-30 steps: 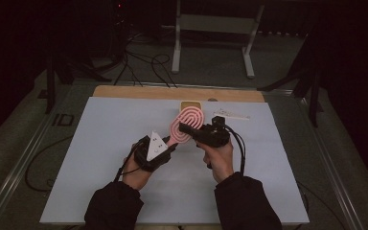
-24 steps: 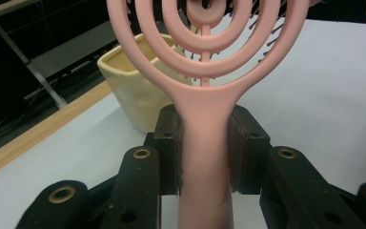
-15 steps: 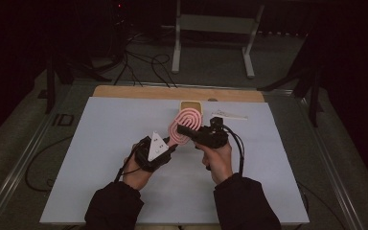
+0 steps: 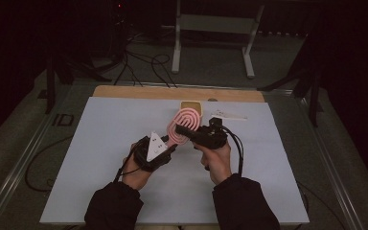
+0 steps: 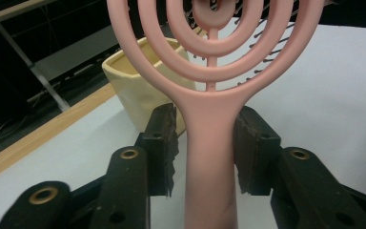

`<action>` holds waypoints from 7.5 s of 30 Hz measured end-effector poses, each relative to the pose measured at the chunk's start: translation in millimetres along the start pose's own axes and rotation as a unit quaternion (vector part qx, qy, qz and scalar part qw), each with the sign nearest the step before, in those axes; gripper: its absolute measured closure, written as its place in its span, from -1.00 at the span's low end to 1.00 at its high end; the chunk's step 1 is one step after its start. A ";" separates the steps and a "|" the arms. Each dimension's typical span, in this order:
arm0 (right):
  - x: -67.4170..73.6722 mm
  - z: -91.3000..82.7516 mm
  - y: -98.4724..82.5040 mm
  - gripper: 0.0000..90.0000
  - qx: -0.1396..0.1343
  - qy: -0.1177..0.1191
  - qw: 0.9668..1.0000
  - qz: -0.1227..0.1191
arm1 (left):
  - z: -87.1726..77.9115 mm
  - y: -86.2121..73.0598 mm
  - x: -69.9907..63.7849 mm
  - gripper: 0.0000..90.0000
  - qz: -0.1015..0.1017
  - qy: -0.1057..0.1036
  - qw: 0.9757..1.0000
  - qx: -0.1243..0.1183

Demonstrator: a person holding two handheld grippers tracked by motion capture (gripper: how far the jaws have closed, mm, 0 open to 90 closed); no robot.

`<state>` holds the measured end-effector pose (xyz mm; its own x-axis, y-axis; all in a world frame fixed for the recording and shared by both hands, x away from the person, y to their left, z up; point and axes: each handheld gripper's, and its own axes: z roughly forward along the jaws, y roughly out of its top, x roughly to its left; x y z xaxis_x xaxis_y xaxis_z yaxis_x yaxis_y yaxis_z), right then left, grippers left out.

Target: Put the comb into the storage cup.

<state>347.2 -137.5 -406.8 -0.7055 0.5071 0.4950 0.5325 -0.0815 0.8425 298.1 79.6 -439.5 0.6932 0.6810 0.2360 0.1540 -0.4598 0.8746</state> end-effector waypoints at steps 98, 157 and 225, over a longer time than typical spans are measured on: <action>-13.2 -13.3 38.7 0.42 -0.025 -0.040 0.999 0.001 | -83.0 -120.5 47.7 -1.00 -0.170 0.087 0.981 -0.016; -12.3 1.6 91.2 0.42 -0.031 -0.085 0.995 -0.033 | -78.9 -120.0 42.4 -1.00 -0.165 0.084 0.983 -0.009; -39.7 22.2 103.4 0.42 -0.050 -0.154 0.986 -0.039 | -78.4 -120.6 41.2 -1.00 -0.161 0.077 0.984 -0.005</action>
<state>440.7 -146.9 -344.0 -0.5589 0.7502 0.3535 0.4235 -0.1083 0.8994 252.9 207.7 -502.1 0.4939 0.8695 0.0066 0.3402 -0.2002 0.9188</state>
